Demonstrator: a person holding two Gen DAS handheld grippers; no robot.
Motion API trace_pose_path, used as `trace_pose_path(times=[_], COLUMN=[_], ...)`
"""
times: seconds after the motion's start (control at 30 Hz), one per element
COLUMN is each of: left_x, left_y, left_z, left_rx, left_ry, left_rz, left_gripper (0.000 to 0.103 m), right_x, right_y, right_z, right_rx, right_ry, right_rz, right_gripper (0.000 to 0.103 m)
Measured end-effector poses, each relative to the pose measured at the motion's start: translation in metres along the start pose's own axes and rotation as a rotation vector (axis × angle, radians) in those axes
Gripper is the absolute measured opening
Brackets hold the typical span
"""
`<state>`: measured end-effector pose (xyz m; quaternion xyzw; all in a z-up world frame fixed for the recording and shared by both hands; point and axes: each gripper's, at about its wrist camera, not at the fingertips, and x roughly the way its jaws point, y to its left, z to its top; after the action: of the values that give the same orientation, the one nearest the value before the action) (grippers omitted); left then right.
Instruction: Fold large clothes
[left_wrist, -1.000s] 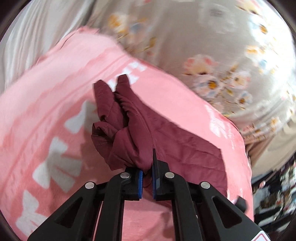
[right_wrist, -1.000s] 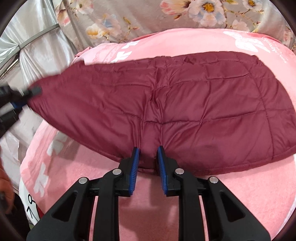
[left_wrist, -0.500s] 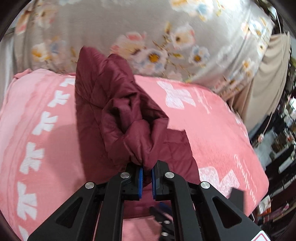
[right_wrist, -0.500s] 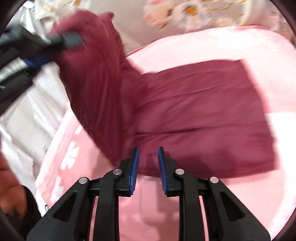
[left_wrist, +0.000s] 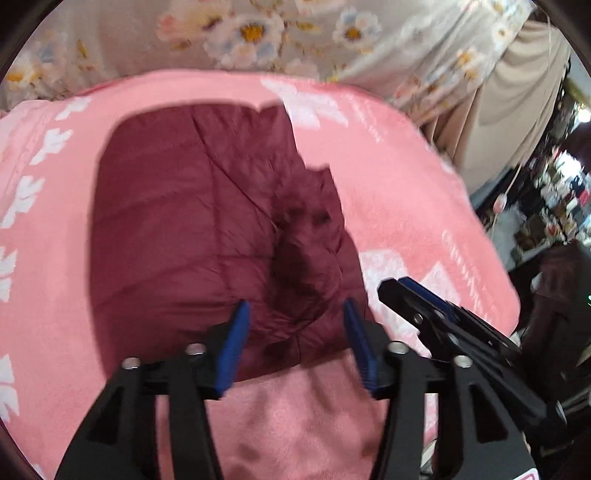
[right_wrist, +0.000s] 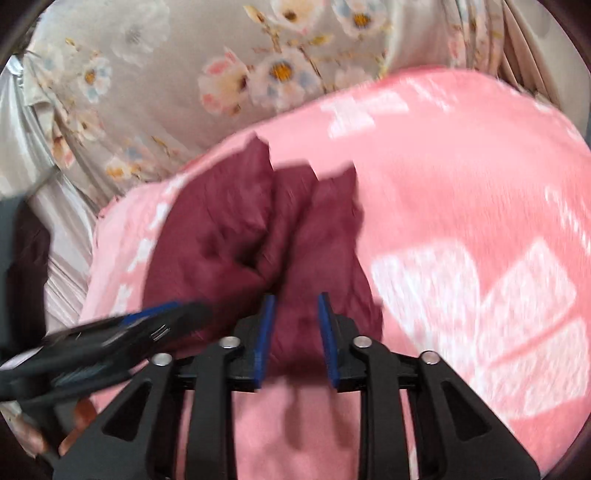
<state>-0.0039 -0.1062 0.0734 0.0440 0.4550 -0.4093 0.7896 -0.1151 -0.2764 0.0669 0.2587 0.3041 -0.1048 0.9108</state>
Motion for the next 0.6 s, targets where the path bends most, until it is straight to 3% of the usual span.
trace_pose_path(times=[0.03,0.13,0.23,0.3,0.37,0.4,0.5,0.6], left_x=[-0.017,-0.04,-0.039,-0.03,-0.023,-0.022,-0.014,-0.003], left_y=[0.007,0.03,0.055,0.066,0.075,0.078,0.077,0.072], left_z=[0.004,0.018,0.027,0.028,0.028,0.027,0.025,0.023], left_rx=[-0.016,-0.056,-0.102,-0.134,-0.157,-0.16,-0.146,-0.112], left_ry=[-0.052,-0.121,-0.119,-0.092,-0.062,-0.054,-0.035,-0.007], left_rz=[0.016,0.115,0.247,0.272,0.279,0.285,0.291,0.297], left_gripper=[0.06,0.06,0.06,0.06,0.059,0.059,0.059,0.059], right_x=[0.001,0.015,0.036,0.051,0.065,0.066,0.043,0.022], right_y=[0.002,0.019,0.03,0.036,0.038,0.033,0.021,0.014], right_z=[0.005,0.024,0.028,0.028,0.023,0.02,0.013,0.005], right_rx=[-0.003,-0.014,0.003,-0.01,-0.031,-0.019,-0.013,-0.036], right_ry=[-0.013,-0.012,0.03,0.066,0.112,0.123,0.071,0.034], right_rz=[0.015,0.068,0.09,0.074,0.038,0.035,0.02,-0.047], right_gripper=[0.054,0.062,0.064,0.063,0.034,0.011,0.005,0.005])
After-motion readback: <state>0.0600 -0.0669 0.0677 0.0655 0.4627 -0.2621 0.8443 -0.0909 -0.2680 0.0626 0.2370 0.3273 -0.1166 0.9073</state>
